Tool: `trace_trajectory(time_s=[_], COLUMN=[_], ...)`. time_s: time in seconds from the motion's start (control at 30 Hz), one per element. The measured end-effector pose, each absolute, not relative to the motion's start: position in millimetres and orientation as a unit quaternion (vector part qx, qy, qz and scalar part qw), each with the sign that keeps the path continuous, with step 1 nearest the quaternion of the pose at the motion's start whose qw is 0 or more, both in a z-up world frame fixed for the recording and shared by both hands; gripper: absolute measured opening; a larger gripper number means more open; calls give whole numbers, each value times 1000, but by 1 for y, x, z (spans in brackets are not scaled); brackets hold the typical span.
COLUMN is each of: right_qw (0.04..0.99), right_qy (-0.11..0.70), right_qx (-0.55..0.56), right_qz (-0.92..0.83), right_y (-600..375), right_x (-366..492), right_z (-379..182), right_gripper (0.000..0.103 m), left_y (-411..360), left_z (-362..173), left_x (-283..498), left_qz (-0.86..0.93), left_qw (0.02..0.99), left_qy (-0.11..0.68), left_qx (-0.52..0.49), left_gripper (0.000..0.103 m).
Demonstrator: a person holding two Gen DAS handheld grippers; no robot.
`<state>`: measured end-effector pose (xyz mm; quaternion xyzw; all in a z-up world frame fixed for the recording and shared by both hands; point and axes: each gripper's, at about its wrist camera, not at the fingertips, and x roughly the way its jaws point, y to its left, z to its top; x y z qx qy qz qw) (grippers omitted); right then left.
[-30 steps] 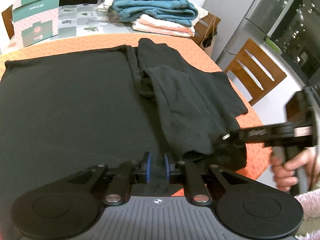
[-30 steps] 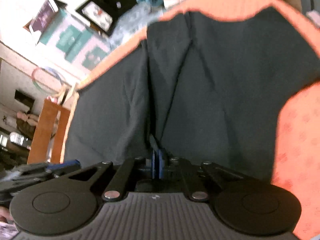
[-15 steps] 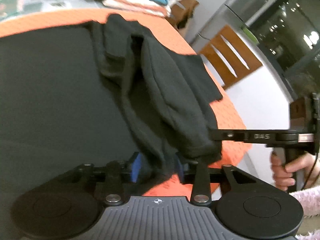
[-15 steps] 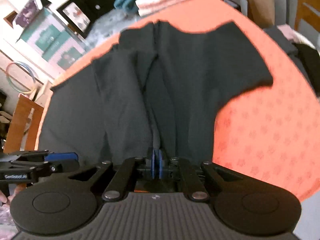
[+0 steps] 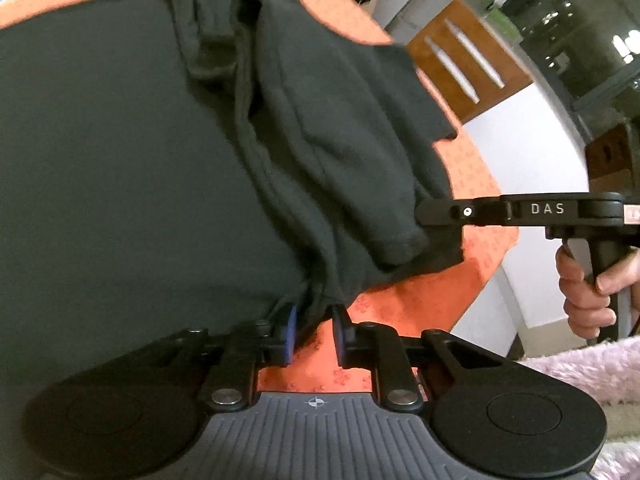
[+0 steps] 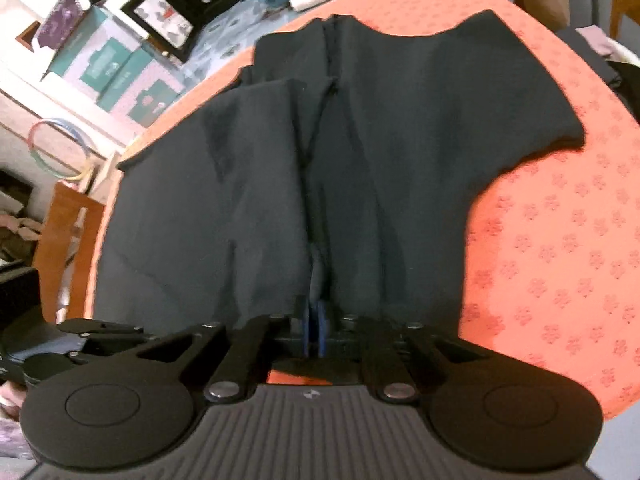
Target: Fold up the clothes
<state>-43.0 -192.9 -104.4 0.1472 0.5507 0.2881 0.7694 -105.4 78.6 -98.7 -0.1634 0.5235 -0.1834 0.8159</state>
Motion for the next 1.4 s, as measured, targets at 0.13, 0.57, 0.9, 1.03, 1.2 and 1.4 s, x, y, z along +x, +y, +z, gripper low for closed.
trace_trajectory(time_s=[0.13, 0.57, 0.9, 1.03, 1.2, 1.4], right_qw=[735, 788, 827, 831, 825, 809], right_qy=[526, 545, 487, 477, 478, 482], right_qx=[253, 177, 101, 72, 57, 30], right_qz=[345, 225, 263, 277, 296, 335], right_y=[-199, -216, -192, -171, -149, -114], right_x=[-46, -42, 15, 40, 63, 79], right_z=[-72, -87, -50, -45, -48, -56], right_gripper=[5, 14, 15, 16, 16, 16], left_y=[89, 106, 113, 109, 108, 115], left_z=[-78, -71, -60, -66, -72, -95], left_x=[-115, -105, -46, -24, -13, 5], left_qz=[-181, -112, -112, -123, -153, -126], left_qw=[846, 863, 886, 890, 890, 877], left_qy=[467, 454, 405, 399, 391, 426], left_qx=[-183, -192, -197, -185, -180, -184], left_gripper=[39, 46, 49, 42, 26, 26])
